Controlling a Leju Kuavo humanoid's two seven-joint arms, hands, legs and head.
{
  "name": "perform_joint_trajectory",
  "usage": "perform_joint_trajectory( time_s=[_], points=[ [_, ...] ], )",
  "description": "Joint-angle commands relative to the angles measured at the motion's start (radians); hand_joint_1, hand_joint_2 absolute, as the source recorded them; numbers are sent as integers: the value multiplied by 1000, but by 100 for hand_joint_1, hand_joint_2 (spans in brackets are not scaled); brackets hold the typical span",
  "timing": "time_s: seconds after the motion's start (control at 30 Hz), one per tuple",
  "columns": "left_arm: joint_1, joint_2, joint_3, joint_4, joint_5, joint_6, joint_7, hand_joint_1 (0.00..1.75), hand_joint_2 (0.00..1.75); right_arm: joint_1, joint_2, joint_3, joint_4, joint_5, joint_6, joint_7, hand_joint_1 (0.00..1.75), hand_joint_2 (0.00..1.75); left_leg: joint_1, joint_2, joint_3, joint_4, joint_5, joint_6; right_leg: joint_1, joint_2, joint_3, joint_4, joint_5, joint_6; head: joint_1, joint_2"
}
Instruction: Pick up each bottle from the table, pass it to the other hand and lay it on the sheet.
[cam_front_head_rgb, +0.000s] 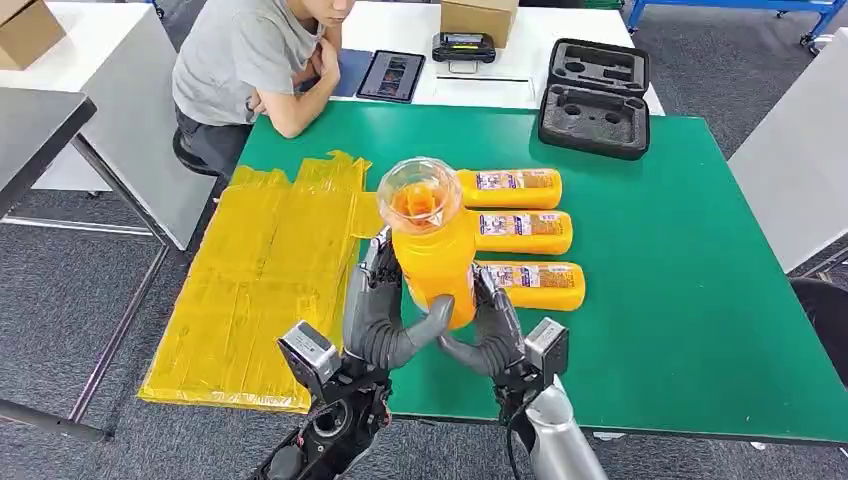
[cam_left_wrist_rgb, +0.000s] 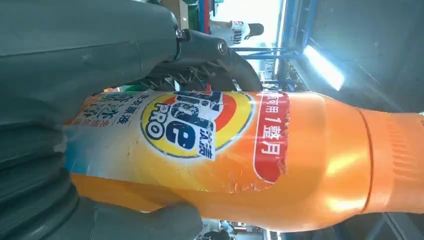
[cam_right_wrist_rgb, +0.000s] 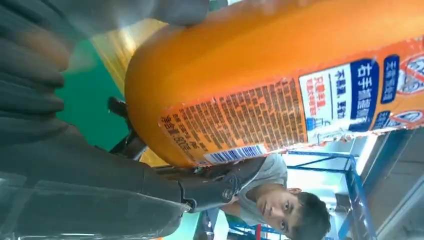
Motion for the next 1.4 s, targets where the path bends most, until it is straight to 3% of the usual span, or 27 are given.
perform_joint_trajectory(
  time_s=[0.03, 0.07, 0.1, 0.23, 0.67, 0.8, 0.87, 1.0, 1.03, 1.1, 1.2, 1.4],
  points=[
    [-46, 32, -33, 22, -9, 7, 4, 175, 175, -82, -15, 15, 155, -45, 45, 17, 0, 175, 2, 1, 5, -1, -2, -2, 2, 2, 5, -1, -1, -3, 0, 0],
    [-47, 35, -36, 23, -12, 13, 4, 175, 175, -85, -18, 12, 163, -63, 68, 12, 0, 175, 1, 1, 3, 0, -1, -2, 1, 1, 3, -1, 0, -2, 0, 0],
    [-47, 35, -36, 23, -12, 13, 4, 175, 175, -85, -18, 12, 163, -63, 68, 12, 0, 0, 1, 1, 4, -1, -1, -2, 1, 1, 4, -1, -1, -2, 0, 0],
    [-58, 56, -36, 42, -16, 48, 4, 175, 175, -98, -27, -24, 189, -69, 6, 2, 0, 0, 0, 0, 3, -1, 0, -1, 0, 0, 3, -1, 0, -1, 0, 0],
    [-68, 80, -6, 46, -22, 57, 4, 175, 175, -83, -28, -34, 212, -54, -41, -2, 0, 0, 2, 1, 6, -1, -1, -3, 2, 1, 6, -2, -1, -3, 0, 0],
    [-121, 121, -64, 86, -87, 224, 4, 175, 175, -51, -34, -56, 169, -36, -91, -2, 0, 0, 1, -1, 4, -1, -1, -2, 1, -1, 4, -1, -1, -2, 0, 0],
    [-189, 156, -147, 188, -174, 443, 4, 175, 175, -23, -39, -66, 129, -14, -126, -2, 0, 0, 1, -2, 4, -1, 0, -2, 1, -2, 4, -1, -1, -2, 0, 0],
    [-206, 159, -154, 231, -177, 481, 4, 175, 175, -12, -42, -68, 114, -6, -137, -2, 0, 0, 1, -2, 4, -2, 0, -2, 1, -2, 4, -2, -1, -2, 0, 0],
    [-225, 168, -140, 283, -155, 489, 4, 175, 175, 19, -47, -70, 70, 7, -152, -2, 0, 0, 2, -1, 6, -1, -1, -2, 2, -1, 6, -2, -1, -3, 0, 0],
    [-213, 116, 36, 406, -396, 489, 4, 175, 175, 68, -52, -70, 2, 33, -178, -2, 0, 0, 1, 0, 6, -1, -1, -2, 2, 0, 6, -2, -1, -3, 0, 0],
    [-211, 87, 176, 487, -546, 489, 4, 175, 175, 128, -51, -61, -87, 63, -195, -2, 0, 0, 1, -1, 4, -2, 0, -2, 1, -1, 4, -2, -1, -2, 0, 0],
    [-224, 39, 354, 609, -797, 489, 15, 175, 175, 188, -43, -54, -201, 86, -186, 19, 0, 0, 1, -1, 3, 0, -1, -2, 1, 0, 3, 0, -1, -2, 0, 0]
  ],
)
